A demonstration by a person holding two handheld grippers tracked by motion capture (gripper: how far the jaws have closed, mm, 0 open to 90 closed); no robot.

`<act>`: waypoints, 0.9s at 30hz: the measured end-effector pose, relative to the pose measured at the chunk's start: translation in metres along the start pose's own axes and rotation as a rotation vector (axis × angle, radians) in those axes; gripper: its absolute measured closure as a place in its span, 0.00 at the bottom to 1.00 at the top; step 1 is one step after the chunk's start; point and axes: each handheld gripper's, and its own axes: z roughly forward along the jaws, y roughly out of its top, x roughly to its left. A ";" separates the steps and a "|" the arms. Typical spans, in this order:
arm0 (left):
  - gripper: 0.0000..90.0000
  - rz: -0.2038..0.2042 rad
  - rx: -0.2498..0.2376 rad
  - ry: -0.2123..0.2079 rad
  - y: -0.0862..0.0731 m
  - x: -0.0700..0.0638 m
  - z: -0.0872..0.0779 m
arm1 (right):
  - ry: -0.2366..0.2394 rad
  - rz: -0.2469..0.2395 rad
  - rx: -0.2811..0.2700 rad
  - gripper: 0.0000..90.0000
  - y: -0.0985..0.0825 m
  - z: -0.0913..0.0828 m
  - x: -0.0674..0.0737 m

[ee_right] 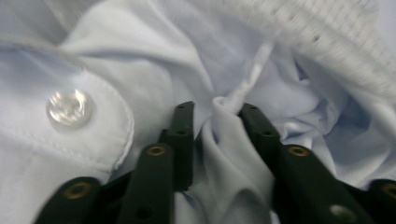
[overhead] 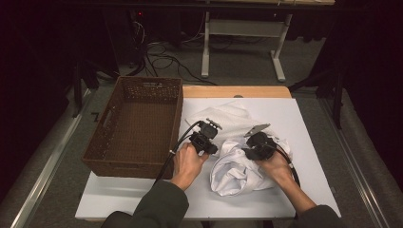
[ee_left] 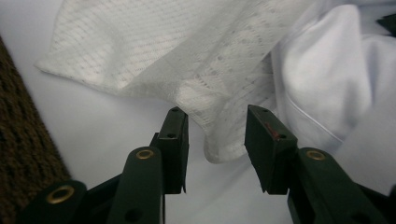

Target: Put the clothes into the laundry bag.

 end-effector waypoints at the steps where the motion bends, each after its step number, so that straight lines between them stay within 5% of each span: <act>1: 0.67 0.006 -0.009 0.004 -0.001 -0.002 -0.003 | 0.001 -0.012 0.018 0.85 -0.001 0.002 0.000; 7: 0.76 0.053 0.009 -0.036 0.001 -0.005 -0.015 | -0.001 -0.048 0.081 0.90 -0.002 0.016 0.005; 14: 0.78 0.058 0.040 -0.078 0.005 -0.014 0.006 | 0.017 -0.021 0.075 0.90 -0.004 0.018 0.003; 17: 0.73 0.066 0.047 -0.058 0.008 -0.019 0.017 | 0.022 -0.014 0.069 0.90 -0.005 0.018 0.003; 27: 0.65 -0.011 0.072 -0.054 0.011 -0.007 0.062 | 0.034 0.032 -0.065 0.60 0.004 -0.005 0.003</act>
